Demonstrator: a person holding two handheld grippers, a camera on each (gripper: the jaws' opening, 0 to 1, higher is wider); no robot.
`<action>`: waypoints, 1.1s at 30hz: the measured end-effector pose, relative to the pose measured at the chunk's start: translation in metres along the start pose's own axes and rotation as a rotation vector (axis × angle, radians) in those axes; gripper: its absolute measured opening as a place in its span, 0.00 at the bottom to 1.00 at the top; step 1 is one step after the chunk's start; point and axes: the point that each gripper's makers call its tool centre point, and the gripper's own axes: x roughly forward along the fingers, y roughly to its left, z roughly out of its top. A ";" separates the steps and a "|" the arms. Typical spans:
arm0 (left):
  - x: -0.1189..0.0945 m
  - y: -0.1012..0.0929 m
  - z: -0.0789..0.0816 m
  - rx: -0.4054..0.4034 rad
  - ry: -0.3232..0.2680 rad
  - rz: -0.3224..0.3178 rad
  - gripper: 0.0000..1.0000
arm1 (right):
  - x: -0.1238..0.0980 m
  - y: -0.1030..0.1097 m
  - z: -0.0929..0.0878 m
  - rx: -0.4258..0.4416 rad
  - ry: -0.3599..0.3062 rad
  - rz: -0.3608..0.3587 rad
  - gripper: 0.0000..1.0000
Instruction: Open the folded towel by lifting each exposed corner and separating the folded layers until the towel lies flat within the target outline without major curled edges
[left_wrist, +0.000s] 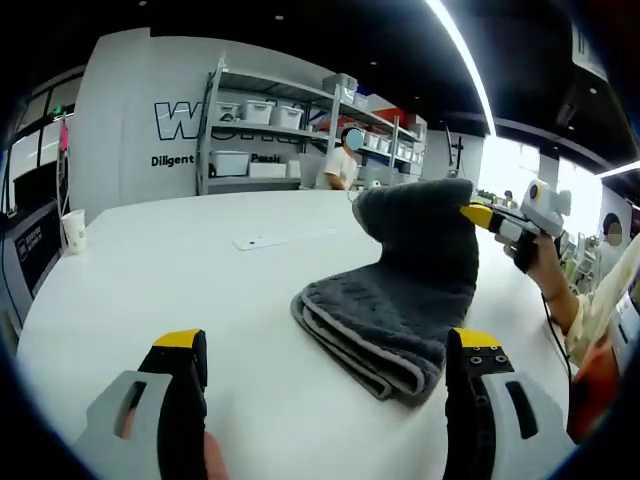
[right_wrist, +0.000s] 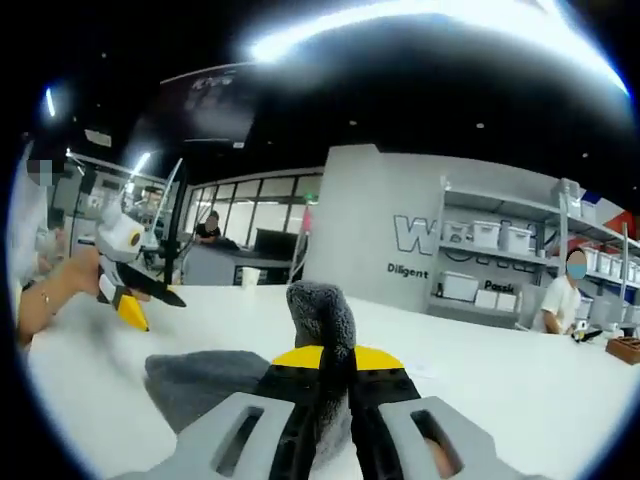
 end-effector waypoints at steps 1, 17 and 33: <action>0.000 0.000 0.000 0.001 -0.001 0.000 0.98 | -0.001 -0.002 0.000 -0.001 -0.001 -0.010 0.02; -0.001 0.006 -0.002 -0.006 0.007 0.011 0.98 | -0.037 -0.034 -0.024 -0.011 0.064 -0.179 0.02; 0.000 0.006 -0.005 -0.009 0.022 0.011 0.98 | -0.059 -0.055 -0.076 0.067 0.232 -0.282 0.04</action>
